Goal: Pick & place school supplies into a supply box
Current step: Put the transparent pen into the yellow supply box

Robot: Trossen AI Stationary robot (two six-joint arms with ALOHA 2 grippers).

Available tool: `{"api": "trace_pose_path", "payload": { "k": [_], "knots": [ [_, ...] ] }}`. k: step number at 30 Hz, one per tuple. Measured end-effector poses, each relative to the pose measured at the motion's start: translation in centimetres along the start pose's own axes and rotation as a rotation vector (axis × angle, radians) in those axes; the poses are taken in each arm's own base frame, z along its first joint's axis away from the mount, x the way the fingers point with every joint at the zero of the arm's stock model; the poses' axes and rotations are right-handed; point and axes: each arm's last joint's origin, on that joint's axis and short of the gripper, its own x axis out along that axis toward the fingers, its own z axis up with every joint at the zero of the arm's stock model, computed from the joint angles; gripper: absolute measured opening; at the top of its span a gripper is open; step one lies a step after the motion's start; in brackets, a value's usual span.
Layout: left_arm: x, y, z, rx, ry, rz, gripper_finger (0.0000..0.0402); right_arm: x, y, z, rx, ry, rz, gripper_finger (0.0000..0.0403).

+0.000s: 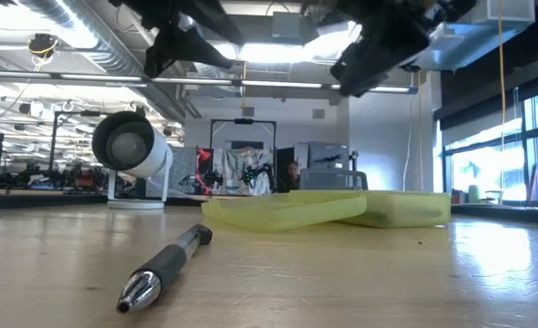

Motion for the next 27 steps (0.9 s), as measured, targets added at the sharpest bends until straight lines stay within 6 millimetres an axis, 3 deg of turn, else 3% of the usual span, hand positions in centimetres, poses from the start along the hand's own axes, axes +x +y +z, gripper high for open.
{"api": "trace_pose_path", "payload": {
  "k": [7,14,21,27],
  "knots": [
    [0.0,-0.1,0.0,0.006,-0.005,-0.010,0.0201,-2.8,1.1,-0.4,-0.044,-0.002,0.021,0.0121],
    [-0.1,-0.5,0.1,-0.035,-0.015,-0.043,0.0201,-6.9,2.4,-4.1,-0.093,-0.151,0.046,0.0121],
    [1.0,-3.7,-0.8,0.011,0.048,-0.045,0.0202,-9.3,2.9,-6.7,0.000,-0.281,0.023,0.0121],
    [4.1,-6.5,-2.3,-0.096,0.307,0.239,0.0202,-9.5,2.9,-7.7,0.029,-0.290,-0.001,0.0121]
  ]
}}
